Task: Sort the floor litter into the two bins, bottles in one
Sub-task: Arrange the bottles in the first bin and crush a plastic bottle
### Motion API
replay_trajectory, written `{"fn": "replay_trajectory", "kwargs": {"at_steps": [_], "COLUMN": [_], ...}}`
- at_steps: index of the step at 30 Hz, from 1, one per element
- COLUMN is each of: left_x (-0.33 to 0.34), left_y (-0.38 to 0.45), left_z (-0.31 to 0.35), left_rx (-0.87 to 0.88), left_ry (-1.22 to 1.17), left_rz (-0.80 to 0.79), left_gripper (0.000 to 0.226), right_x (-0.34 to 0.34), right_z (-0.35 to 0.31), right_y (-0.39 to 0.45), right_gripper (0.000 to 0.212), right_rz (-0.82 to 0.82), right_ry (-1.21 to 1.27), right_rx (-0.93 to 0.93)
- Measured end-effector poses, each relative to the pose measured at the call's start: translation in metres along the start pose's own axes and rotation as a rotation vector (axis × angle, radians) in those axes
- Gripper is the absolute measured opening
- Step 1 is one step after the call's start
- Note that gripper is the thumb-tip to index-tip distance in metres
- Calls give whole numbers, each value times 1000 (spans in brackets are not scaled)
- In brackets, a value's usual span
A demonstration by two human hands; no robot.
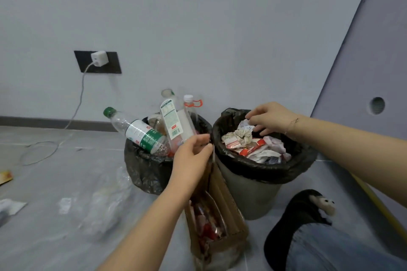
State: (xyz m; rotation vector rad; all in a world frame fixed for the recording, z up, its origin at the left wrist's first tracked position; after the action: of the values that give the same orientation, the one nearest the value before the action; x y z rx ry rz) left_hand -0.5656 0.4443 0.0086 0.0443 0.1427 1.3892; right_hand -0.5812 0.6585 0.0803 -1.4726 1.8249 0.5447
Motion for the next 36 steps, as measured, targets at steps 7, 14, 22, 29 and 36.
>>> {"fn": "replay_trajectory", "kwargs": {"at_steps": [7,14,22,29,36], "left_x": [-69,-139,-221,-295,-305], "left_y": [-57,-101,-104,-88,-43], "left_z": [4,22,35,-43,-130], "left_rx": [-91,-76,-120,-298,-306], "left_ry": [-68,5,348,765,733], "left_rz": [96,124,168,76,107], "left_gripper": [24,22,17,23,76], "right_x": [49,92,143,239,310], "right_z": [-80,-139,-165,-154,-129], "right_y": [-70,-128,-125,-76,-40], "right_gripper": [18,16,20,12,14], "right_rz": [-215,-322,-418,-428,-406], "right_ry": [-82,-298,-269,46,311], "right_rx": [-207,-322,-363,-191,84]}}
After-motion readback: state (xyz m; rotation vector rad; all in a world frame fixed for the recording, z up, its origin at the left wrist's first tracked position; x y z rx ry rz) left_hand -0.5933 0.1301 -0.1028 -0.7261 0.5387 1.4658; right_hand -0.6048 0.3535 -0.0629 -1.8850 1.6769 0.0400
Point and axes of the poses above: each hand's wrist, its own y-axis towards the middle knuckle, its own x-axis out of the palm, z = x × y, the point moved 2 cm from there along y, towards the middle knuckle, and after that the axes turned 6 degrees about -y, right-handed, at the moved point
